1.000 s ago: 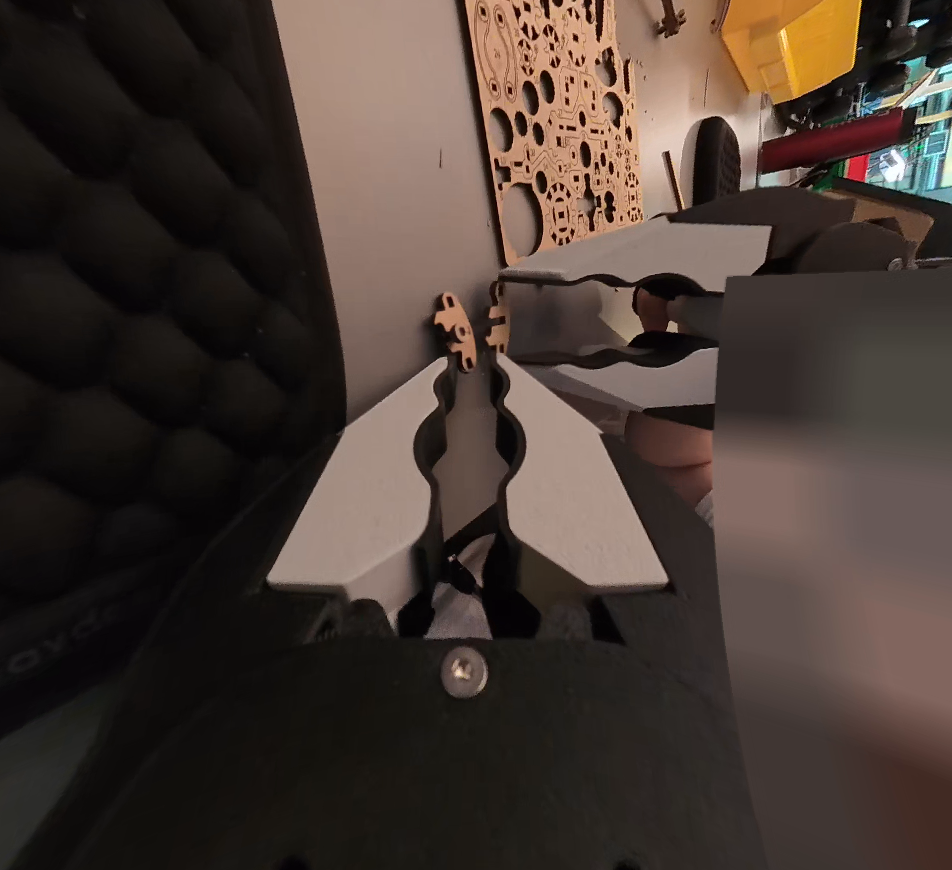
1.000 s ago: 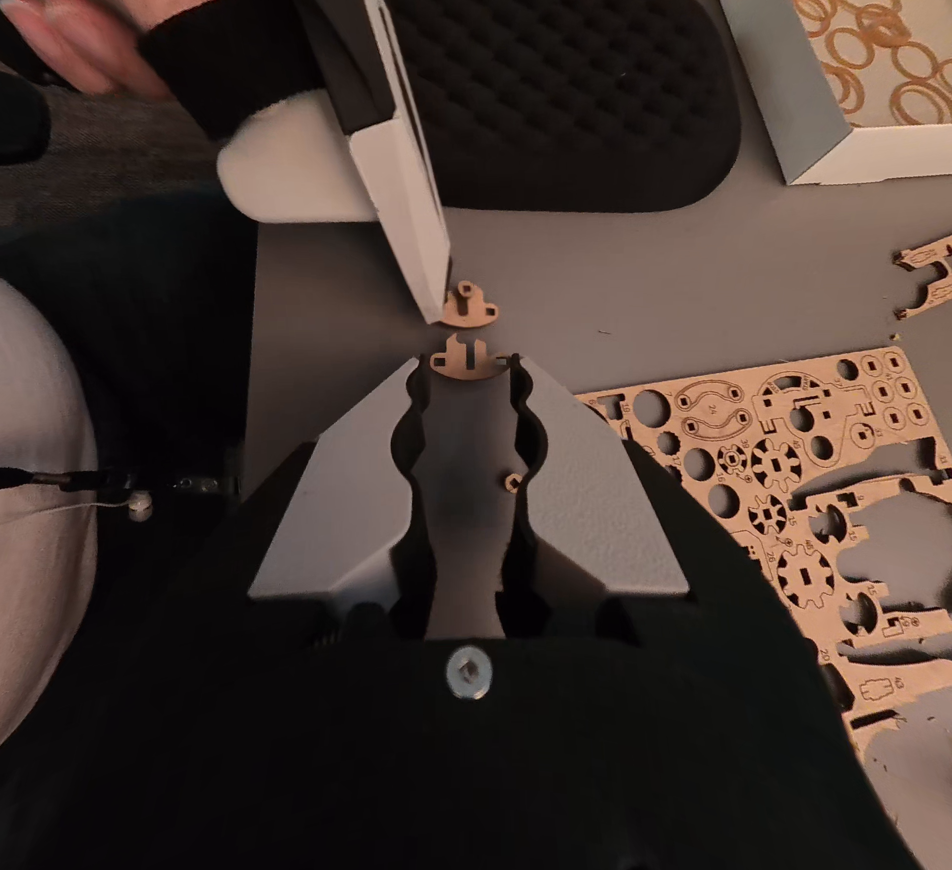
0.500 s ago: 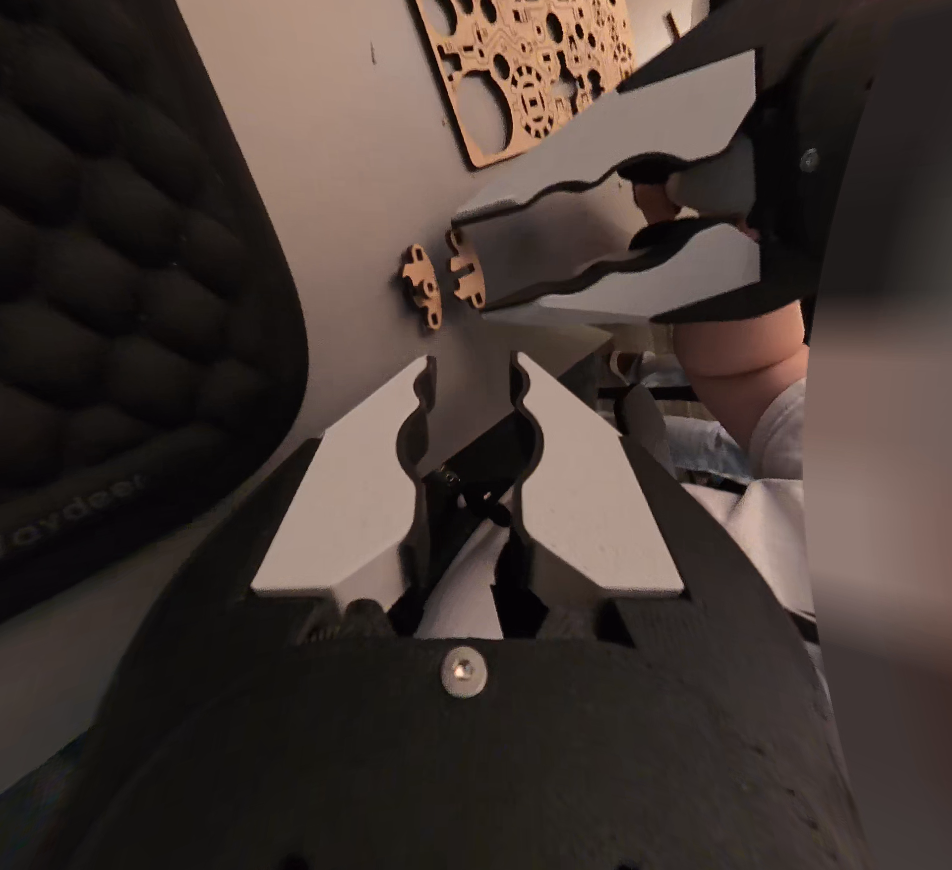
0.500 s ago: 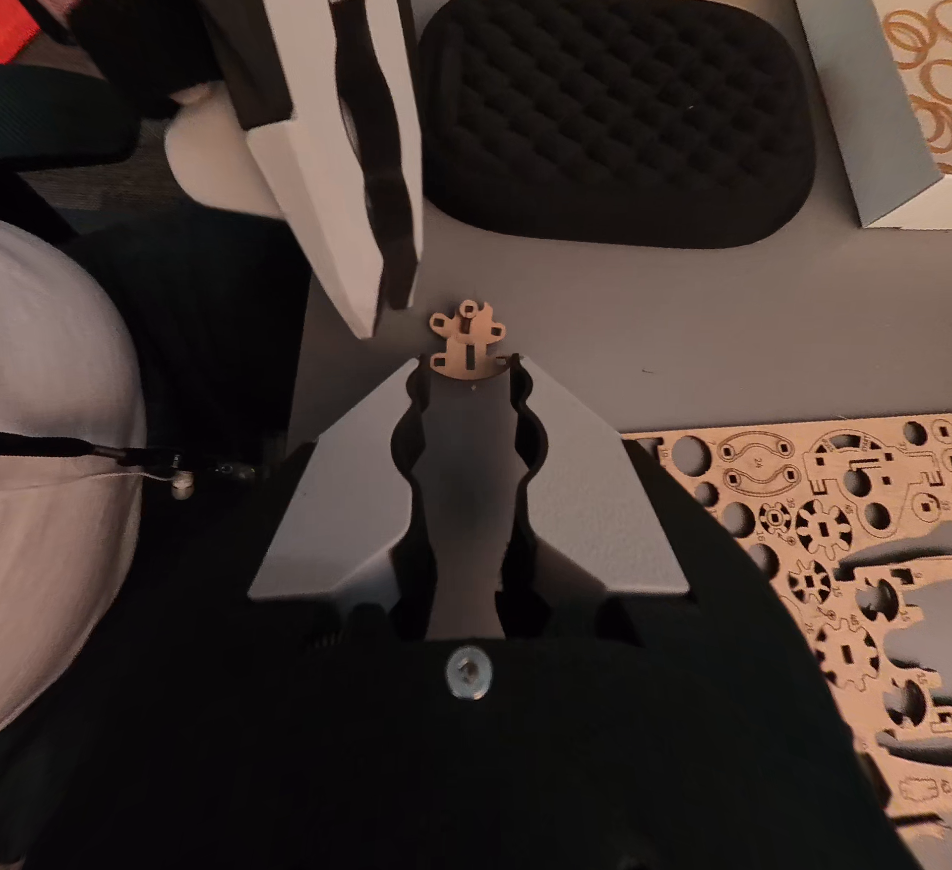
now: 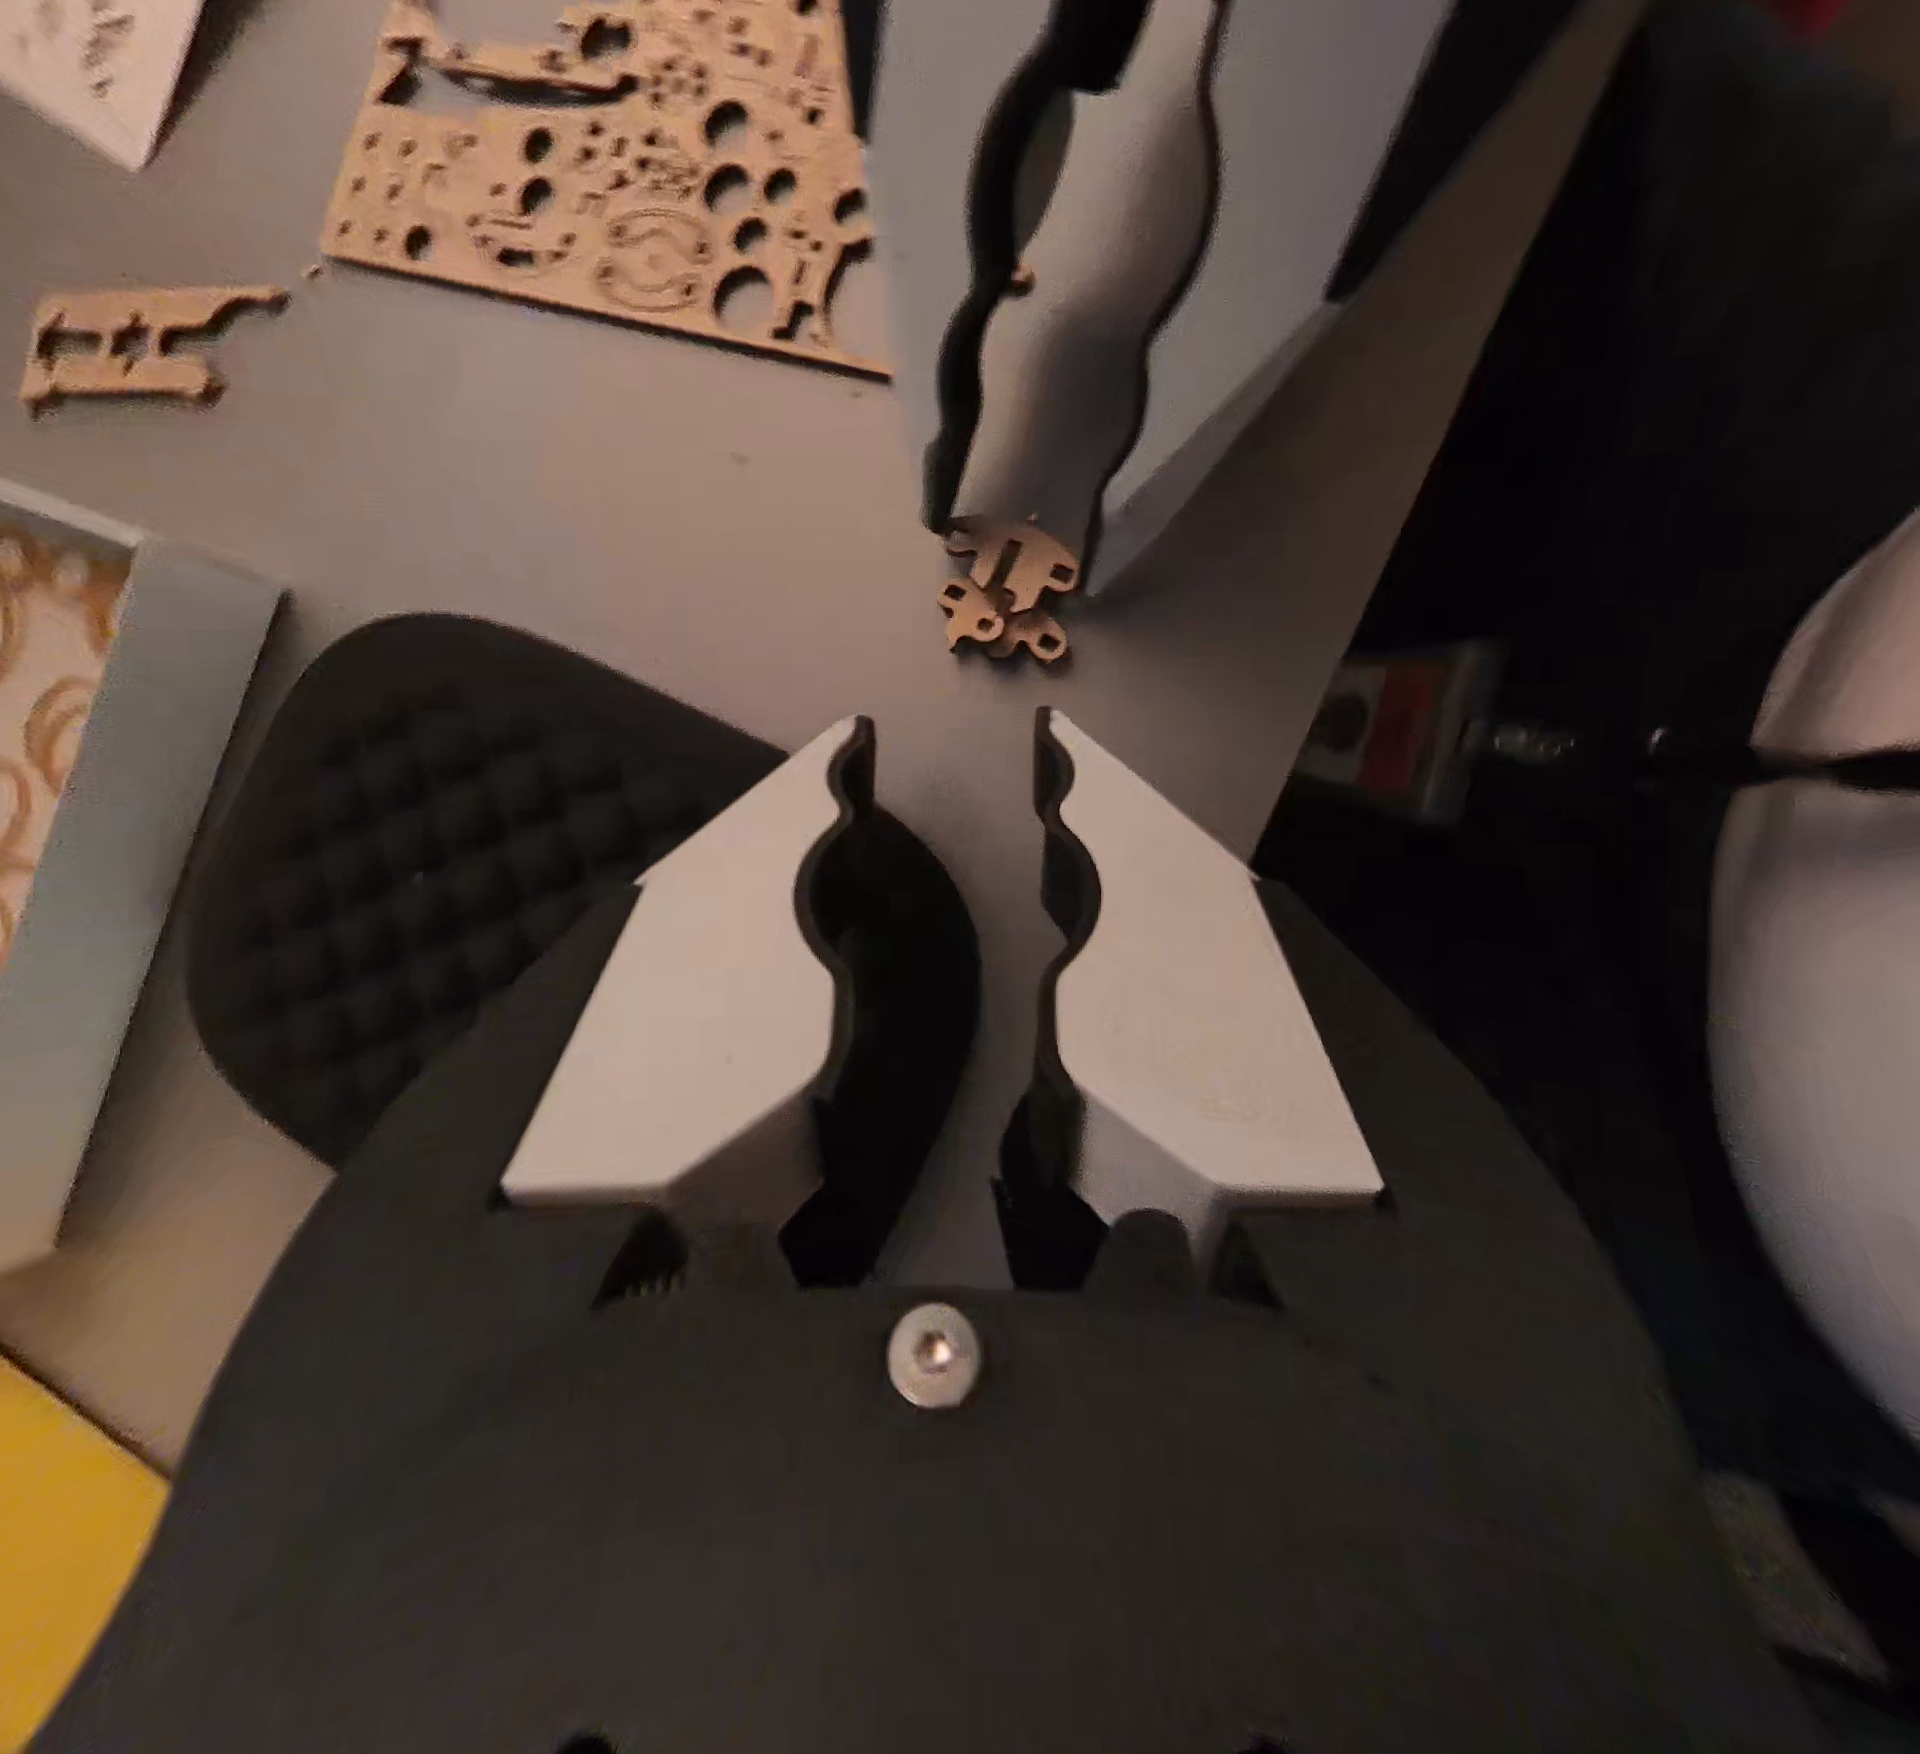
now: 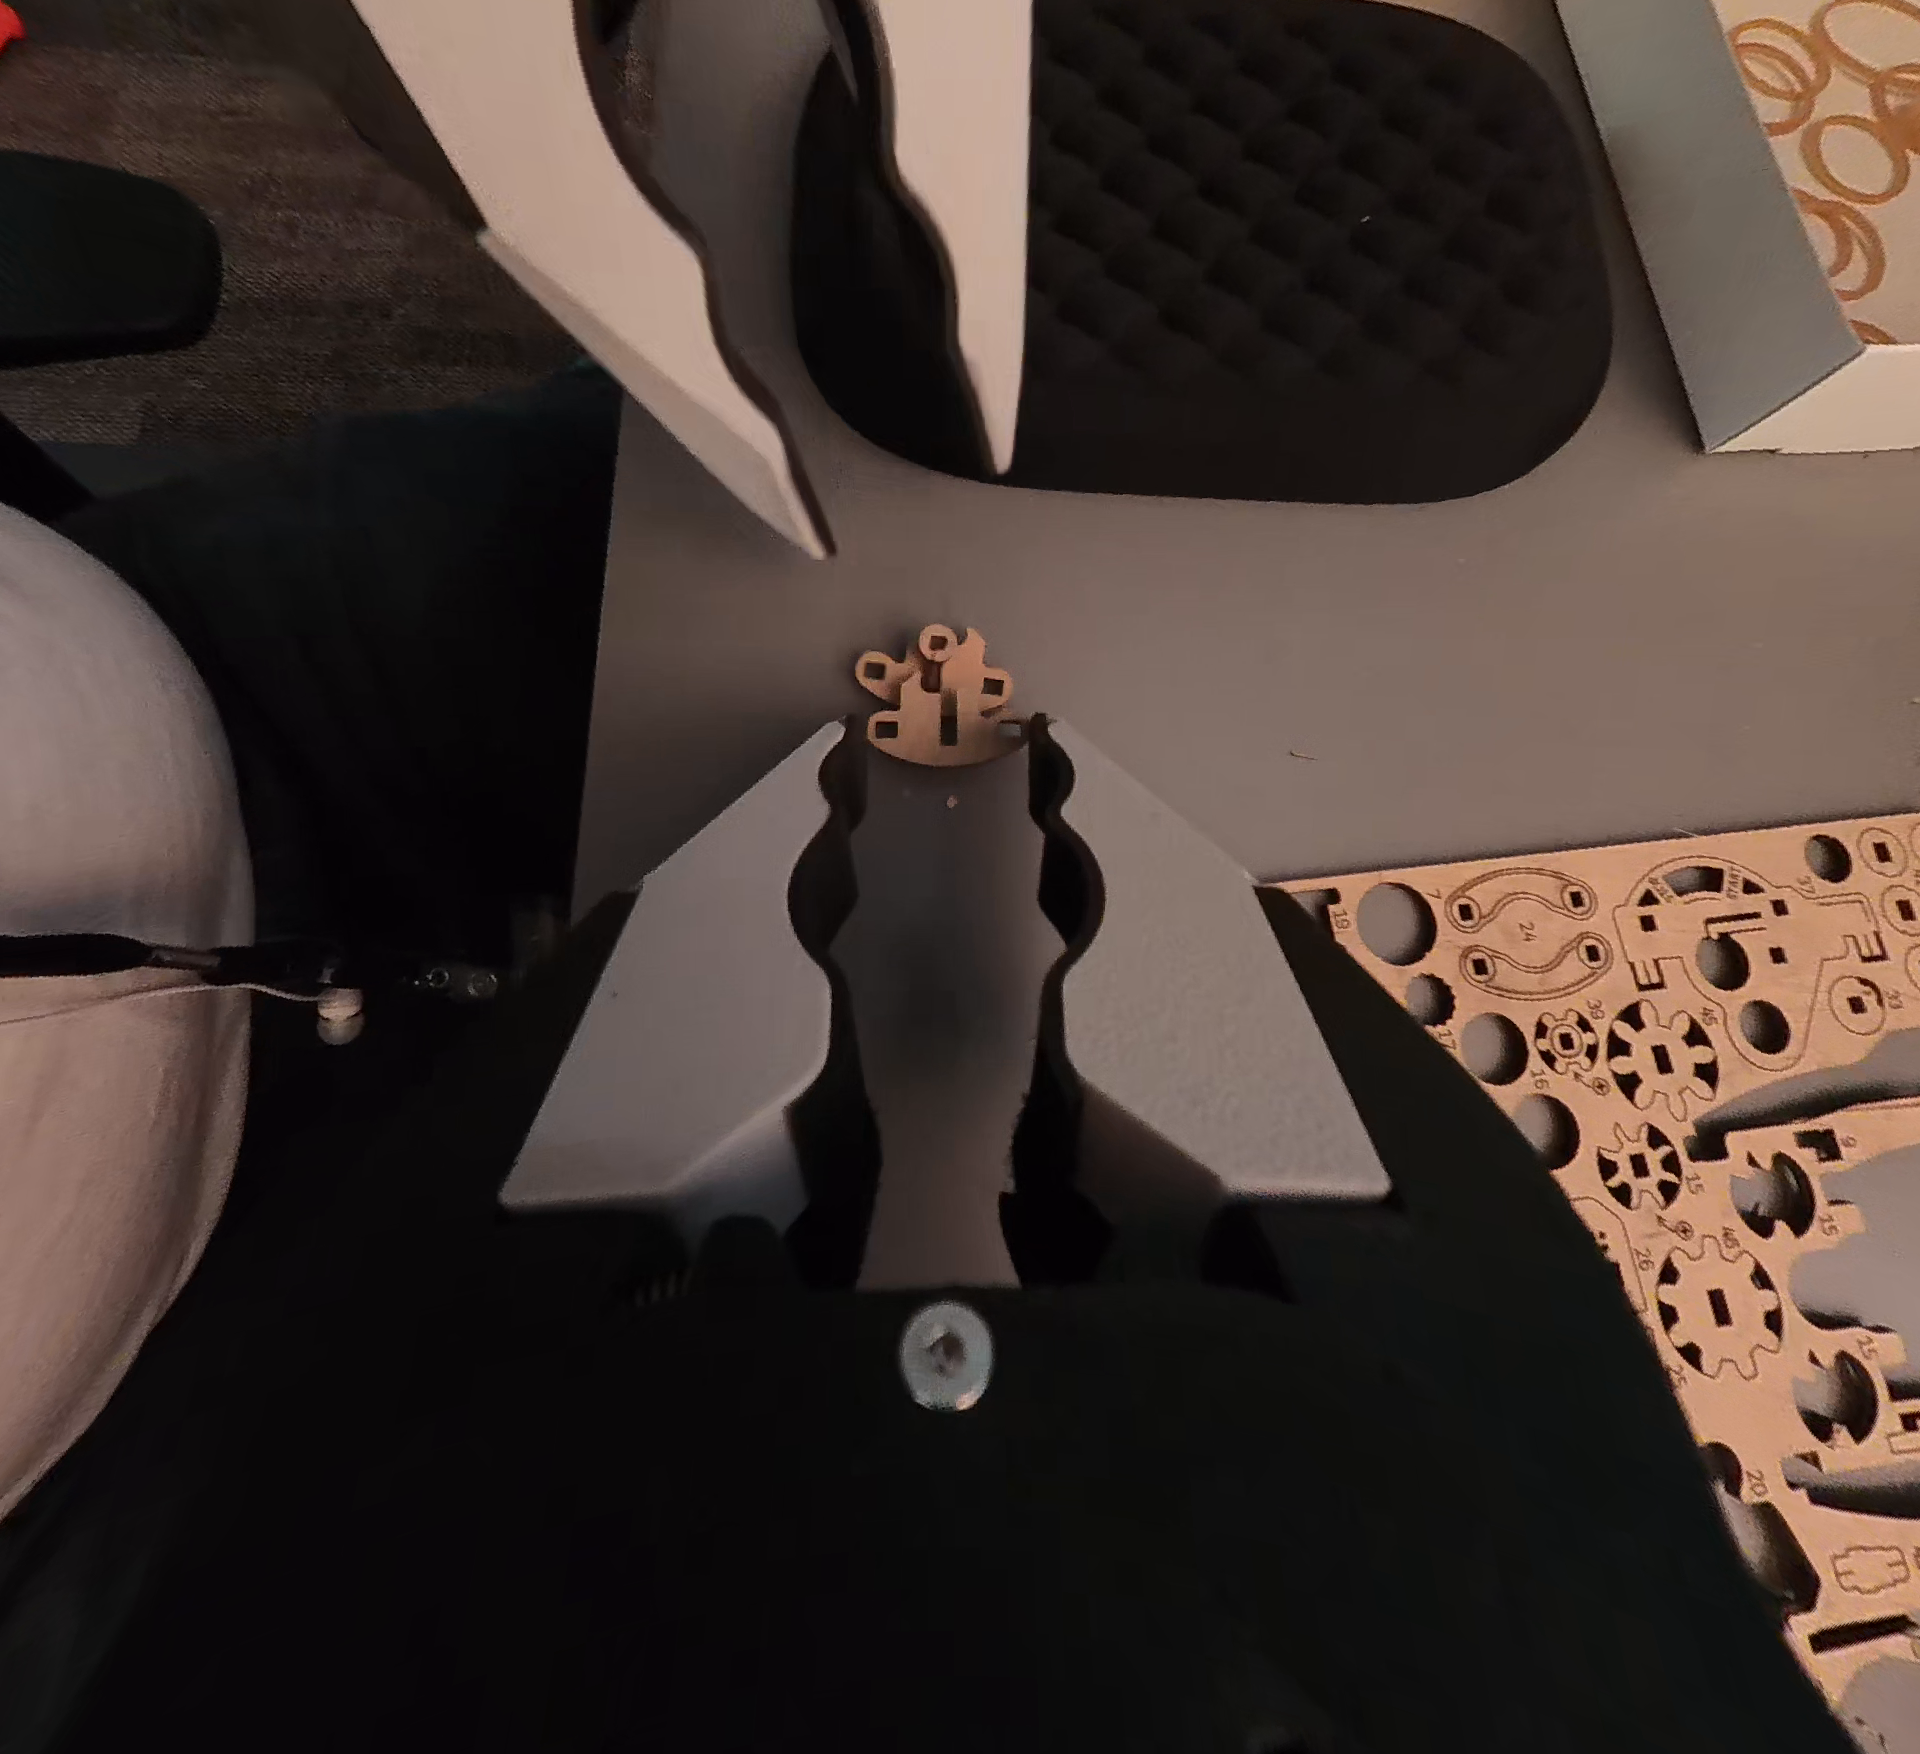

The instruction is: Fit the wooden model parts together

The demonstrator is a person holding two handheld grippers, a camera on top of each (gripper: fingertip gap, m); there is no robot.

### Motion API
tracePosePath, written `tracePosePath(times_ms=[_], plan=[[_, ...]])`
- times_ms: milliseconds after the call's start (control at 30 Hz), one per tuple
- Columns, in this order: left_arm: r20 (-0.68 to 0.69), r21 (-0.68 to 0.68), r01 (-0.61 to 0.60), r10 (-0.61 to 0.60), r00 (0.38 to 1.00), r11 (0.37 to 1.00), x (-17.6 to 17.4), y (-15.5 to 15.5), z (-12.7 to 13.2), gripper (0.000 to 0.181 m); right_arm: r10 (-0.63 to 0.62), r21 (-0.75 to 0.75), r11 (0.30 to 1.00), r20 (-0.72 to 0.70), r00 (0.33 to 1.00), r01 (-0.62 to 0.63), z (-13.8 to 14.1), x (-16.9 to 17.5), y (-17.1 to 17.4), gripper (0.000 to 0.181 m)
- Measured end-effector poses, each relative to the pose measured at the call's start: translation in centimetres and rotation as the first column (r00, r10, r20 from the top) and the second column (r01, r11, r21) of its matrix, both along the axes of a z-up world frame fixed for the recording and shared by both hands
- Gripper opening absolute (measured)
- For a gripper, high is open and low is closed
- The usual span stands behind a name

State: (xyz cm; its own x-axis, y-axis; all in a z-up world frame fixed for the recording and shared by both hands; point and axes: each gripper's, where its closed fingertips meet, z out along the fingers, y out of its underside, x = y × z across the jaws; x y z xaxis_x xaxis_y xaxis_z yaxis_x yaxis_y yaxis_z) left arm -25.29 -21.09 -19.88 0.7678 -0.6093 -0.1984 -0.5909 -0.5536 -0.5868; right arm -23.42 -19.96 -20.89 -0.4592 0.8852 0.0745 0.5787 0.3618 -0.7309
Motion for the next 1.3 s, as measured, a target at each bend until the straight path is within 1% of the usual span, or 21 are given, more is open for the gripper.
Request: tracePosePath(times_ms=[67, 167, 267, 367, 433, 667, 800, 867, 900, 967, 1033, 1133, 1200, 1300], plan=[[-0.008, -0.028, 0.038, -0.038, 0.999, 0.999, 0.3, 0.3, -0.7, 0.034, 0.000, -0.007, 1.000, 0.001, 1.000, 0.000, 0.0, 0.0, -0.2, 0.029], [0.058, -0.055, 0.071, -0.068, 0.996, 0.996, 0.9, 0.8, -0.9, 0.033, -0.004, -0.003, 1.000, -0.002, 1.000, 0.004, 0.0, 0.0, -0.3, 0.029], [0.036, -0.064, 0.094, -0.092, 0.995, 0.994, 0.6, 1.2, -1.2, 0.031, -0.008, -0.002, 1.000, -0.003, 1.000, 0.008, 0.0, 0.0, -0.2, 0.029], [0.046, -0.081, 0.138, -0.135, 0.990, 0.987, 1.3, 0.9, -1.4, 0.031, -0.005, -0.011, 1.000, -0.002, 1.000, 0.005, 0.0, 0.0, -0.3, 0.029], [0.029, -0.085, 0.140, -0.138, 0.990, 0.986, 1.2, 1.0, -1.6, 0.030, -0.006, 0.001, 1.000, 0.001, 1.000, 0.006, -0.2, -0.1, -0.2, 0.029], [0.055, -0.087, 0.132, -0.128, 0.990, 0.987, 1.4, 0.9, -1.9, 0.027, -0.006, -0.004, 1.000, 0.001, 1.000, 0.006, -0.3, 0.0, -0.2, 0.029], [0.092, -0.061, 0.108, -0.102, 0.991, 0.992, 1.1, 0.8, -1.1, 0.027, -0.002, -0.018, 1.000, -0.014, 1.000, 0.002, 0.2, 0.3, -0.3, 0.029], [0.134, -0.020, 0.110, -0.107, 0.985, 0.994, 1.4, 0.6, -0.1, 0.028, 0.011, -0.065, 0.998, -0.022, 1.000, -0.012, 0.9, 0.6, -0.7, 0.030], [0.141, 0.010, 0.127, -0.128, 0.982, 0.992, 1.7, 0.5, 0.5, 0.030, 0.013, -0.106, 0.994, -0.022, 1.000, -0.015, 1.3, 0.7, -0.9, 0.029], [0.115, 0.084, 0.177, -0.186, 0.976, 0.981, 2.4, 0.1, 1.4, 0.032, 0.009, -0.216, 0.976, -0.014, 1.000, -0.012, 2.4, 0.8, -1.0, 0.029], [0.081, 0.165, 0.211, -0.226, 0.971, 0.964, 3.1, 0.0, 2.3, 0.031, 0.024, -0.352, 0.936, 0.029, 0.999, -0.013, 3.2, 0.9, -1.1, 0.029], [0.029, 0.260, 0.250, -0.266, 0.963, 0.933, 3.8, 0.2, 3.3, 0.029, 0.065, -0.492, 0.870, 0.087, 0.994, -0.014, 3.8, 1.1, -1.5, 0.029], [-0.036, 0.302, 0.289, -0.292, 0.956, 0.909, 4.0, 0.1, 3.5, 0.027, 0.081, -0.535, 0.844, 0.095, 0.992, -0.018, 4.1, 1.2, -1.6, 0.029], [-0.119, 0.345, 0.344, -0.322, 0.939, 0.873, 4.4, -0.1, 3.6, 0.024, 0.093, -0.566, 0.824, 0.093, 0.991, -0.024, 4.4, 1.4, -1.7, 0.029]])
